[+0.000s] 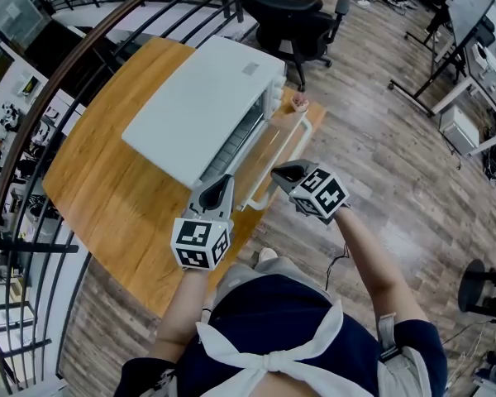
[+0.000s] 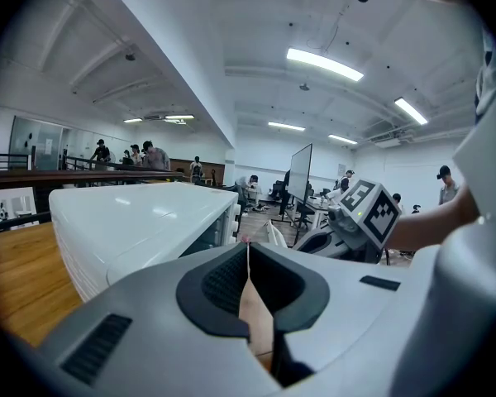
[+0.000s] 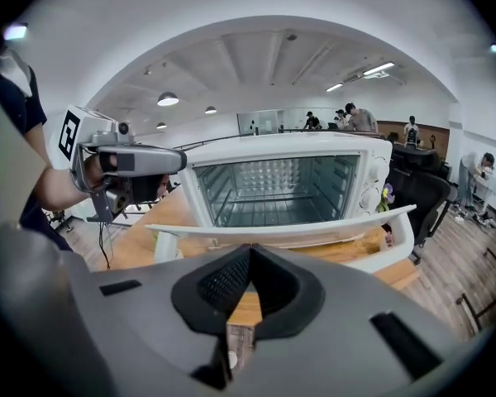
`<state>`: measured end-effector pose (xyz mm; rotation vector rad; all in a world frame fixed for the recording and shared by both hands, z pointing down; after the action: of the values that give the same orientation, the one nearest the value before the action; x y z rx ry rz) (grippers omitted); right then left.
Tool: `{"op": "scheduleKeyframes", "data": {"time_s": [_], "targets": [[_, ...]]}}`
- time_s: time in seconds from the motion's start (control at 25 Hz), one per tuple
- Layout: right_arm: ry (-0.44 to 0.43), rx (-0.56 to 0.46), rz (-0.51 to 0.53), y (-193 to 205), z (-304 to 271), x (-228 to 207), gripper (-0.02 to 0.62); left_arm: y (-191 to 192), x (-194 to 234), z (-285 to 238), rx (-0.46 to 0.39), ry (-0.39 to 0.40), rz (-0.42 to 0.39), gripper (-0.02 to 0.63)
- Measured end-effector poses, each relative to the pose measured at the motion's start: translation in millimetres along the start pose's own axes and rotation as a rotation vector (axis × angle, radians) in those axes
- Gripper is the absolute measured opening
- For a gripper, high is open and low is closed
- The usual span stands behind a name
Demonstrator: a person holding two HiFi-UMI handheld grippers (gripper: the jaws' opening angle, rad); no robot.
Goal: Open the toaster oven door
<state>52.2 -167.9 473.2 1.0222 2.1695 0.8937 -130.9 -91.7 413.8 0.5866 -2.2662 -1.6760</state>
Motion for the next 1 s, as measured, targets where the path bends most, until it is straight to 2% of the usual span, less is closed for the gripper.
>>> {"op": "scheduleKeyframes", "data": {"time_s": [0.48,1.0], "targets": [[0.047,-0.001,-0.023,12.4,0.8,1.2,0.006,0.6,-5.4,-7.5,0.004,0.030,0.001,0.025],[0.051,0.022,-0.043,29.0,0.0,-1.8,0.006,2.5,-10.7,-16.7,0.014,0.054,-0.002,0.025]]}}
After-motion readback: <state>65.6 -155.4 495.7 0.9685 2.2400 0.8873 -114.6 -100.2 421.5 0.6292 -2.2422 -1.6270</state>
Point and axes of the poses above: the fingertips, and each gripper's own axes: z backward along the fingers, x to its left, y out of its underside, the point moved 8 cm from there along z, backward along the fingers, and after that the axes turned 9 degrees about -z, right-handed, at the moved point
